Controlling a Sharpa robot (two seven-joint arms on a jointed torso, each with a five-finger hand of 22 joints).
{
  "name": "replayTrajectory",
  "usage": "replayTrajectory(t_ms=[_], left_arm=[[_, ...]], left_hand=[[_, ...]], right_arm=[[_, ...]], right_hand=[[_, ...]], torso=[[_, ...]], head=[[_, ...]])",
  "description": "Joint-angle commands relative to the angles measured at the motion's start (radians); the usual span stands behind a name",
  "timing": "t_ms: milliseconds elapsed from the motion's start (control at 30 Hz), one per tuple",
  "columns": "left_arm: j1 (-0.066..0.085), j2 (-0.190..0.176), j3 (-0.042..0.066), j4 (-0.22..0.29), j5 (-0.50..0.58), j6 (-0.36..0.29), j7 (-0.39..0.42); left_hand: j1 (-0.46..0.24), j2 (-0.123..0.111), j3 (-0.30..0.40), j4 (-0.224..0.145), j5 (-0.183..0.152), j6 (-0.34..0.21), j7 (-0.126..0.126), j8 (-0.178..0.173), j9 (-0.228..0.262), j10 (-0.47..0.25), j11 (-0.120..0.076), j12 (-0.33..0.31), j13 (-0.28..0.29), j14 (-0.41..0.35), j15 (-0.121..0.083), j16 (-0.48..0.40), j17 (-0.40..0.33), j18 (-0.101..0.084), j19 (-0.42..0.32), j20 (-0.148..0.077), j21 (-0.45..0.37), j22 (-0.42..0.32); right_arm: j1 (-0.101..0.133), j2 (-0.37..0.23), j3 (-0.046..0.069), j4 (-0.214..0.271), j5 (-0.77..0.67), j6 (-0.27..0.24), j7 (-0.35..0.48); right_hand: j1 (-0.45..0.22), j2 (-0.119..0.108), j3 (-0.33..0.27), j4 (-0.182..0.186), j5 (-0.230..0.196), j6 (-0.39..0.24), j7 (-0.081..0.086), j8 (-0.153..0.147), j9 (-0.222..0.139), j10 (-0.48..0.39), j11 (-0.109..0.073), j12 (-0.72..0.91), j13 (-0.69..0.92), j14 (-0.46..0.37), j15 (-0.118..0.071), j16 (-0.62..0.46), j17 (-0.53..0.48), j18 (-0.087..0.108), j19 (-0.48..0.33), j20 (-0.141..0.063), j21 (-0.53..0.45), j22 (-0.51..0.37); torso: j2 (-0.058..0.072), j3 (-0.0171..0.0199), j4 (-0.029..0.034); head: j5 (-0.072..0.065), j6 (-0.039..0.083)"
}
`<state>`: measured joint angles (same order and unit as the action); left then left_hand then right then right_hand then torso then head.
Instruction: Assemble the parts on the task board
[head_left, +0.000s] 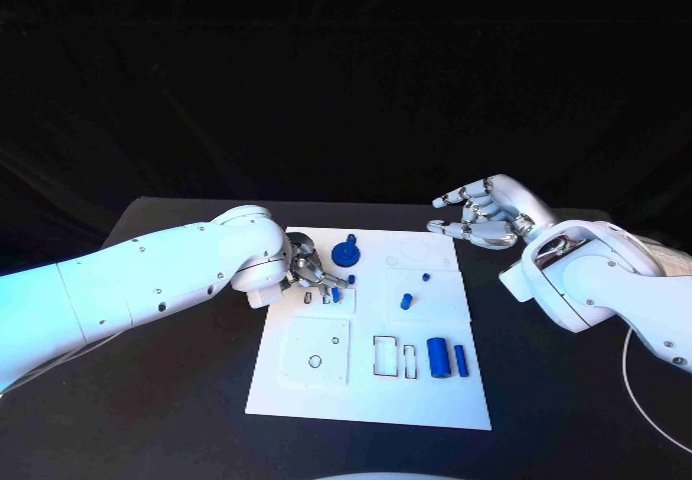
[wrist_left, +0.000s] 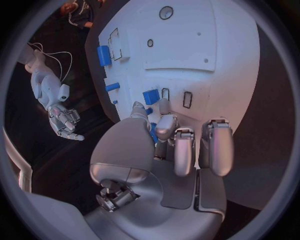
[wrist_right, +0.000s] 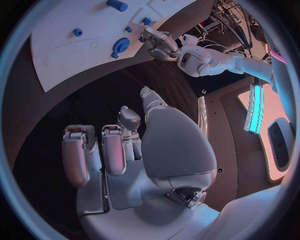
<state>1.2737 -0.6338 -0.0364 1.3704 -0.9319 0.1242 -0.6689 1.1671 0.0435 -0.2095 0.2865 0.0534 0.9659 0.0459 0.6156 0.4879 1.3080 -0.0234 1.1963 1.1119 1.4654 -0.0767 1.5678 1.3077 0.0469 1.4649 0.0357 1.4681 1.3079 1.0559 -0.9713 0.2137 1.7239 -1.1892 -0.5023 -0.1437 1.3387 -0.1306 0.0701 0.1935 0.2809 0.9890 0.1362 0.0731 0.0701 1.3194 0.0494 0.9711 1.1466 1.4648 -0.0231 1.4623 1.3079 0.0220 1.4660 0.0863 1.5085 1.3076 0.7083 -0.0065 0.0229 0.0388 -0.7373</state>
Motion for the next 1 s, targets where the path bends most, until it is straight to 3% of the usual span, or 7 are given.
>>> replayTrajectory(t_ms=[33,567,1000], left_arm=[[0.002,0.008,0.000,-0.004,-0.036,0.059,-0.008],[0.002,0.020,0.001,-0.001,-0.042,0.028,-0.003],[0.002,0.017,0.002,0.006,-0.042,0.018,-0.001]], left_hand=[[0.011,0.005,-0.007,0.001,-0.005,-0.009,-0.001,0.006,0.005,0.009,0.000,0.004,0.002,0.105,-0.005,0.003,0.263,-0.012,0.038,-0.007,0.005,0.112],[0.042,0.026,-0.008,-0.002,-0.004,-0.014,-0.005,0.029,0.037,0.018,-0.003,0.016,0.015,0.105,-0.007,0.003,0.263,-0.014,0.042,-0.009,0.011,0.124],[0.062,0.031,-0.006,-0.007,-0.003,-0.018,-0.007,0.038,0.052,0.021,-0.005,0.018,0.019,0.105,-0.008,0.003,0.263,-0.015,0.043,-0.010,0.014,0.128]], right_arm=[[0.000,0.003,0.000,-0.002,-0.005,0.017,-0.009],[-0.002,0.015,0.000,-0.012,-0.013,0.031,-0.016],[-0.003,0.019,0.000,-0.018,-0.019,0.039,-0.021]], right_hand=[[-0.008,-0.005,-0.008,0.000,0.005,0.008,0.001,0.003,0.001,-0.006,0.000,-0.006,-0.001,0.063,-0.001,-0.004,0.066,0.007,0.033,-0.003,-0.005,0.137],[-0.009,-0.004,-0.010,0.004,0.009,0.008,0.001,0.003,0.001,-0.007,0.000,-0.008,-0.003,0.062,-0.001,-0.006,0.063,0.008,0.031,-0.003,-0.007,0.133],[-0.009,-0.003,-0.010,0.004,0.008,0.009,0.001,0.003,0.001,-0.006,0.000,-0.008,-0.003,0.062,-0.001,-0.006,0.063,0.008,0.031,-0.003,-0.007,0.133]], torso=[[0.000,-0.0007,0.0017],[0.001,-0.0010,0.0011],[0.002,-0.0008,0.0002]], head=[[-0.001,-0.004],[-0.002,-0.013],[-0.004,-0.013]])
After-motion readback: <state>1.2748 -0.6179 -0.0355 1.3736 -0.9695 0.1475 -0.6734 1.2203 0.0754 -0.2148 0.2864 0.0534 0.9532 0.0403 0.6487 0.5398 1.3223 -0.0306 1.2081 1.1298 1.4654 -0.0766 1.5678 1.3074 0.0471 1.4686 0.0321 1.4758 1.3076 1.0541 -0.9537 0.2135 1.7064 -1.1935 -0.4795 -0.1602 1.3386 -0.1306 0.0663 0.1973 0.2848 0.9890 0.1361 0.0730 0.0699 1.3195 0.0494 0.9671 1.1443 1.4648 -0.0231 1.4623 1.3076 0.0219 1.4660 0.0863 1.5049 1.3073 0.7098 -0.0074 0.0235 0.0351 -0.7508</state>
